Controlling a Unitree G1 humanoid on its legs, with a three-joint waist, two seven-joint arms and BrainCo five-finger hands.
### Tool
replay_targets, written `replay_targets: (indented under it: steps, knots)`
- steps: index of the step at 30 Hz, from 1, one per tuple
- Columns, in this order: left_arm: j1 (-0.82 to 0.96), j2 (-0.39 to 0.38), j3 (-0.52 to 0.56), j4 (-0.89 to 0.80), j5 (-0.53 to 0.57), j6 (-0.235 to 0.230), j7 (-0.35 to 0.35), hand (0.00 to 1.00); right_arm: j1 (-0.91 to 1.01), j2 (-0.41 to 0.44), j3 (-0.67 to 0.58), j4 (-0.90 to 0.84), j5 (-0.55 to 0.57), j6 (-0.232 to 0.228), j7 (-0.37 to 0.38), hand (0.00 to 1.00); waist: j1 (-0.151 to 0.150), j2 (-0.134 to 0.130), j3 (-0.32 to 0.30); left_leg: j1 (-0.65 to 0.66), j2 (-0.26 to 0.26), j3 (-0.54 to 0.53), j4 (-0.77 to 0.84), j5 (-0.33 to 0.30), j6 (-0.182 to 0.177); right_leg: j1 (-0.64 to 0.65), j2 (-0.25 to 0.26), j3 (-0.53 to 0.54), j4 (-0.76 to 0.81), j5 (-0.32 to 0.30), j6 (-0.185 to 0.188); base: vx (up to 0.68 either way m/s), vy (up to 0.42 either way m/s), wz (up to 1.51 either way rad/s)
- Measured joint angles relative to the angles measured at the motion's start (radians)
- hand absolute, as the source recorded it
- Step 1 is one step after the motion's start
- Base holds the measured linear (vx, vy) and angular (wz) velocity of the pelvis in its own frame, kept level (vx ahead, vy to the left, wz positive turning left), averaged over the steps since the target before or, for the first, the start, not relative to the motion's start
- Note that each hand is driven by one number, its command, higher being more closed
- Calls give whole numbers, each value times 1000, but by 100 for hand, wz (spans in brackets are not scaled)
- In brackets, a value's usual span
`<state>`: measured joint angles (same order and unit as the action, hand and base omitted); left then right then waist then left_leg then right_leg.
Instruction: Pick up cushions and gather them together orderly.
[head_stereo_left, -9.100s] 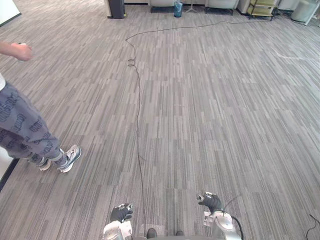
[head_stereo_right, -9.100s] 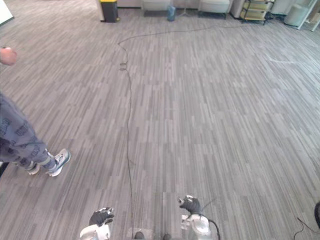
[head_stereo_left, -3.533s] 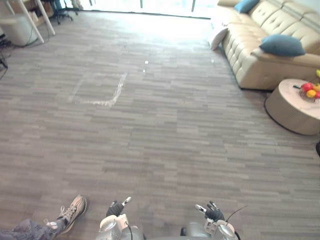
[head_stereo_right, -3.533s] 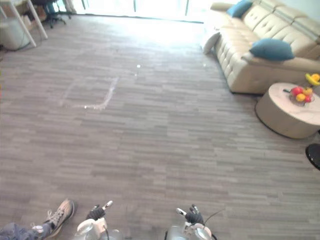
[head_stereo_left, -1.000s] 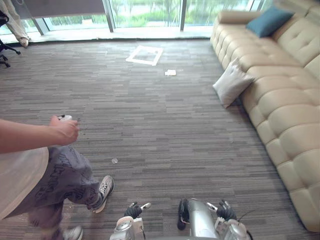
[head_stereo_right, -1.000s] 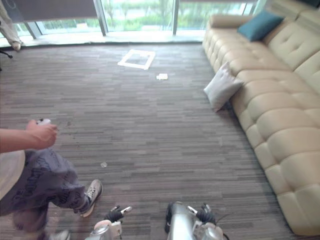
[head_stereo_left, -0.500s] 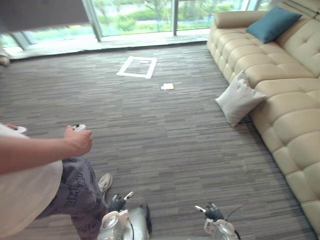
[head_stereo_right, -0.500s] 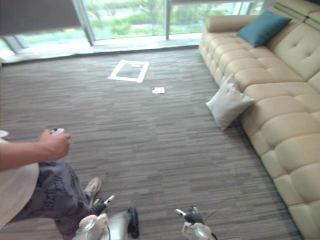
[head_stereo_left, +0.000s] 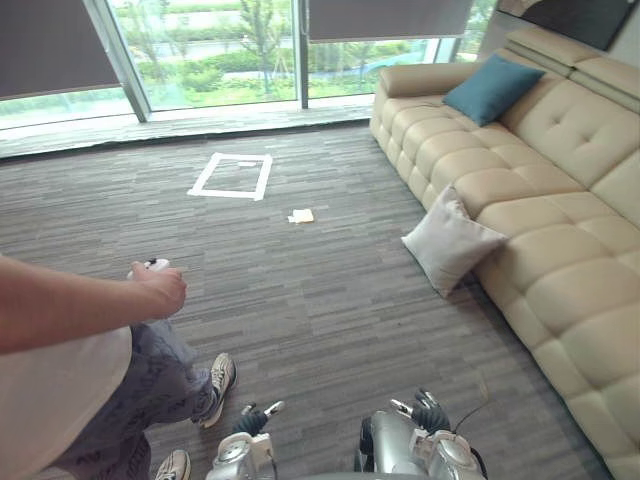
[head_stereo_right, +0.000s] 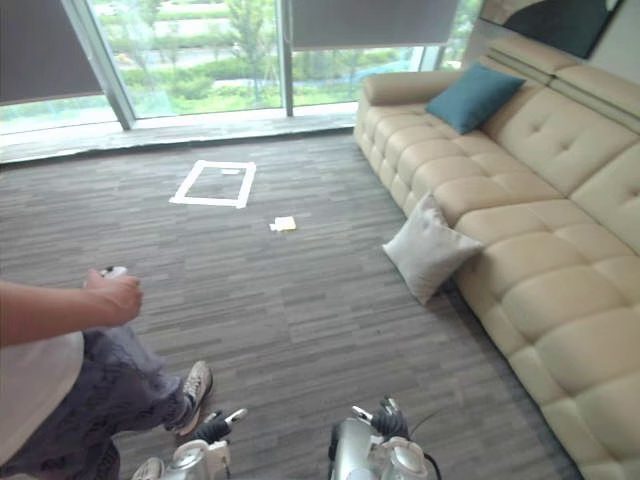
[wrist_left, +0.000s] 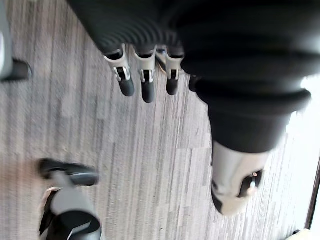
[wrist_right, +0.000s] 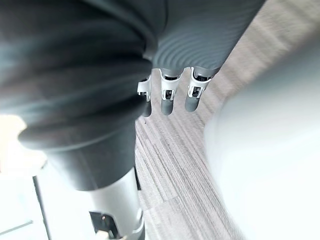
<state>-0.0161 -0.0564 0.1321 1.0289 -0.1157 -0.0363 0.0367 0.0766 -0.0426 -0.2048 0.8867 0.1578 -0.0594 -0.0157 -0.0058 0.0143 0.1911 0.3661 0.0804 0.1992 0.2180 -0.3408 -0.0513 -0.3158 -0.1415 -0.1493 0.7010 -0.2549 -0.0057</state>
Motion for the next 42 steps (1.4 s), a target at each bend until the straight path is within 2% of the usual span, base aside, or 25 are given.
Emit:
replay_targets:
  steps: [1, 2, 3, 5, 6, 7, 8, 9, 11, 12, 13, 14, 15, 16, 17, 20, 22, 23, 25, 26, 34, 38, 39, 42]
  knots:
    - [2, -5, 3, 1, 7, 1, 1, 0, -1, -2, -1, -3, 0, 0, -1, 0, -13, 1, 2, -15, 2, -33, 41, 25, -18, 10, -10, -14, 14, -34, -14, 449, -188, 41]
    - [4, -5, 6, 2, 8, 1, 0, 0, -3, -3, -2, -8, 0, -1, -1, 0, -22, 18, 0, -34, 14, -61, 103, 39, -39, 34, -15, -38, 12, -54, -22, 447, -188, 54]
    - [4, -5, 9, 2, 11, 2, 0, 0, -3, -3, -3, -10, 0, 1, -1, 0, -34, 25, 1, -94, 39, -106, 256, 72, -95, 85, -9, -66, -10, -71, -29, 437, -163, 49]
    - [3, -1, 23, -16, 14, 4, -3, 0, 2, -2, -6, -8, 0, 6, 0, 0, -27, 30, 7, -234, 87, -144, 576, 216, -235, 188, 20, -82, -94, -77, -34, 420, -138, 19]
    - [13, 0, 43, -27, 14, 3, -2, 0, 2, -1, -6, -6, 1, 9, -2, 0, -23, 31, 8, -297, 114, -123, 704, 220, -214, 240, 34, -80, -140, -78, -37, 299, -48, -17]
    - [16, 0, 50, -33, 13, 2, -1, 0, 3, -1, -6, -3, 1, 9, -3, 0, -21, 33, 10, -336, 129, -95, 757, 205, -172, 276, 40, -76, -172, -78, -37, 251, 12, -27]
    - [21, 0, 51, -45, 9, 2, 0, 0, 6, 0, -6, 2, 3, 12, -4, 0, -20, 32, 9, -378, 139, -52, 777, 171, -113, 319, 40, -69, -211, -77, -35, 262, 46, -30]
    - [22, 0, 53, -52, 5, 0, -1, 0, 11, 0, -7, 5, 4, 13, -4, 0, -17, 29, 7, -407, 141, -14, 740, 140, -66, 353, 37, -53, -243, -72, -27, 210, 72, -40]
    - [23, -1, 72, -61, 2, -3, 0, 0, 12, 0, -7, 10, 9, 14, -5, 0, -6, 27, 6, -444, 129, 10, 587, 94, -23, 380, 30, -7, -276, -65, -14, 207, 139, -61]
    - [23, -2, 81, -62, -2, -3, 1, 0, 12, 1, -7, 11, 10, 15, -5, 0, -3, 26, 6, -457, 115, -6, 504, 87, -16, 385, 26, 13, -285, -62, -8, 307, 318, -107]
    - [24, -7, 87, -58, -4, -6, 2, 0, 16, 0, -7, 11, 11, 15, -5, 0, 9, 24, 1, -447, 61, -87, 256, 125, -16, 377, 21, 80, -281, -66, 28, 253, 310, -103]
    - [26, -8, 87, -53, -5, -8, 3, 0, 17, -3, -6, 11, 10, 15, -6, 0, 11, 30, -6, -448, 46, -145, 185, 159, -68, 361, 33, 107, -273, -75, 52, 234, 313, -111]
    - [25, 2, 90, -48, -5, -10, 4, 0, 11, 4, 0, 23, 10, 19, -7, 0, 15, 15, -17, -436, 18, -151, 180, 153, -76, 345, 21, 152, -263, -82, 64, 208, 245, -61]
    - [23, 9, 91, -38, -5, -12, 7, 0, 12, 5, 21, 34, 10, 20, -7, 0, 2, -13, -31, -431, -1, -144, 157, 154, -66, 333, 10, 204, -276, -68, 73, 201, 216, -48]
    - [22, 14, 88, -37, -4, -16, 7, 0, 25, 12, 25, 45, 11, 21, -6, 0, 4, -33, -37, -430, -4, -120, 150, 150, -54, 333, 0, 229, -297, -55, 84, 223, 235, -28]
    - [15, 23, 88, -19, -2, -20, 5, 0, 26, 31, 31, 52, 1, 21, -6, 0, 13, -50, -49, -411, 0, -66, 127, 142, -40, 338, 2, 277, -355, -4, 96, 114, 156, -38]
    - [14, 25, 88, -13, -2, -21, 5, 0, 26, 33, 31, 62, 1, 20, -5, 0, 15, -47, -49, -389, -2, -40, 100, 142, -39, 337, 3, 300, -371, 10, 104, 54, 67, -57]
    - [11, 25, 88, 0, 1, -22, 5, 0, 24, 33, 31, 73, 1, 20, -5, 0, 17, -56, -57, -371, 0, -14, 82, 143, -39, 341, 4, 316, -380, 13, 107, 57, 42, -62]
    - [9, 22, 85, 10, 7, -21, 4, 0, 26, 31, 30, 74, 2, 19, -5, 0, 11, -51, -59, -350, 0, 8, 55, 152, -32, 341, 4, 329, -390, 15, 110, 23, -9, -38]
    - [13, 3, 42, 24, 16, -18, 1, 0, 36, 43, -6, 84, 1, 20, -3, 0, 13, -58, -88, -260, -21, -27, -195, 311, -50, 353, 3, 290, -470, 42, 115, 4, -8, -8]
    - [15, 4, 45, 23, 15, -18, 1, 0, 35, 43, -6, 96, 1, 21, -5, 0, 17, -62, -102, -278, -18, -27, -196, 312, -51, 352, -3, 260, -487, 46, 116, 1, -1, 6]
    - [17, 8, 75, 17, 14, -18, 3, 0, 30, 41, -8, 116, 0, 23, -7, 0, 39, -64, -109, -291, 8, 0, -191, 308, -56, 350, 4, 229, -530, 81, 119, 17, -16, -14]
    - [18, 10, 88, 2, 13, -18, 4, 0, 25, 41, -13, 116, 0, 26, -10, 0, 46, -64, -107, -313, 25, 17, -157, 289, -59, 345, 7, 200, -553, 105, 118, 4, -9, -32]
    - [17, 25, 99, -7, 6, -18, 4, 0, 16, 44, -42, 116, -1, 32, -24, 0, 62, -69, -106, -340, 36, 61, -96, 244, -62, 309, -14, 142, -549, 113, 120, -12, 17, -52]
